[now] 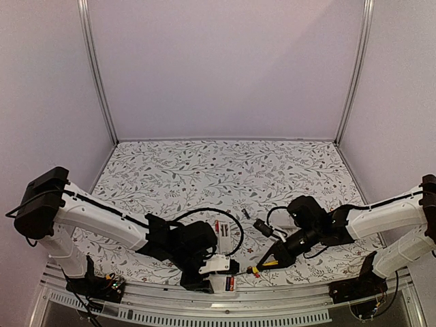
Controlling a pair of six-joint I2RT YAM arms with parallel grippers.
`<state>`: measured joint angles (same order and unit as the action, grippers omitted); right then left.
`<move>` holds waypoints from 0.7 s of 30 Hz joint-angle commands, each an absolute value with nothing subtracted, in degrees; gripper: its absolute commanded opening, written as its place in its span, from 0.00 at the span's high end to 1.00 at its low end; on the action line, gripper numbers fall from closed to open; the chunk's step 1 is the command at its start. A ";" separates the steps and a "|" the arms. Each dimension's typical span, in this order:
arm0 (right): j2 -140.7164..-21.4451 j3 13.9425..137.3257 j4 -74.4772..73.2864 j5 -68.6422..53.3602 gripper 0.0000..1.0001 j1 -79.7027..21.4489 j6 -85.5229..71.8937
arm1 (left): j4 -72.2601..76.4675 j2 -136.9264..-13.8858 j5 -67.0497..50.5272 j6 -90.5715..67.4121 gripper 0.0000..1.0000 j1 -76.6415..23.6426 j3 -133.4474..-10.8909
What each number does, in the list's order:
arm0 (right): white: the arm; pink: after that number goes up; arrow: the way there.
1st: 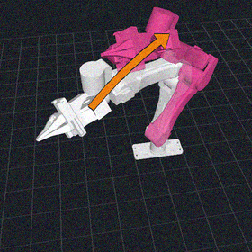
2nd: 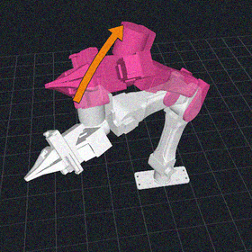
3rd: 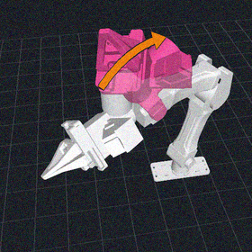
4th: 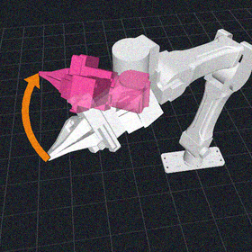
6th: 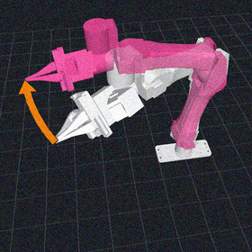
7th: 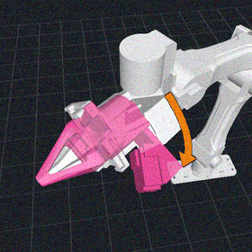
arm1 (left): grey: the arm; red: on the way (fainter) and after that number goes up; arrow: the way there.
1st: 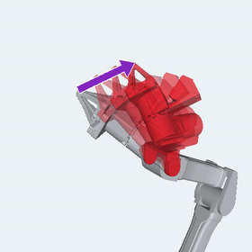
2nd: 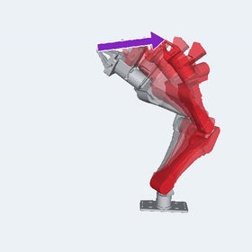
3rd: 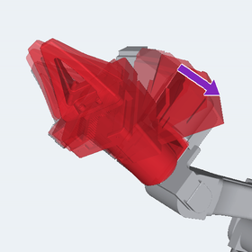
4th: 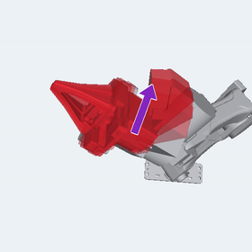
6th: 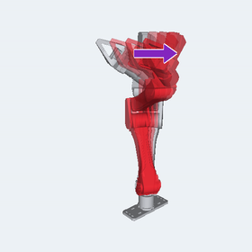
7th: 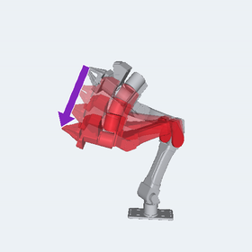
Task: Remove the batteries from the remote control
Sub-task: Remove the battery from the remote control without the battery cover.
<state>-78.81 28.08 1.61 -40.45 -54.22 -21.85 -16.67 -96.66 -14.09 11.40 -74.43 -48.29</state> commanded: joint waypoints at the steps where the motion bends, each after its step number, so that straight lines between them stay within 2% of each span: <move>1: -77.47 27.16 1.24 -37.28 1.00 -54.10 -22.17 | -16.78 -98.72 -12.66 12.14 0.70 -73.81 -48.43; 16: -77.39 26.57 0.52 -40.84 1.00 -54.11 -21.62 | -16.96 -99.05 -12.73 12.12 0.71 -73.79 -48.60; 21: -75.71 26.88 1.00 -37.60 1.00 -54.07 -22.85 | -16.94 -99.06 -12.75 12.10 0.71 -73.76 -48.61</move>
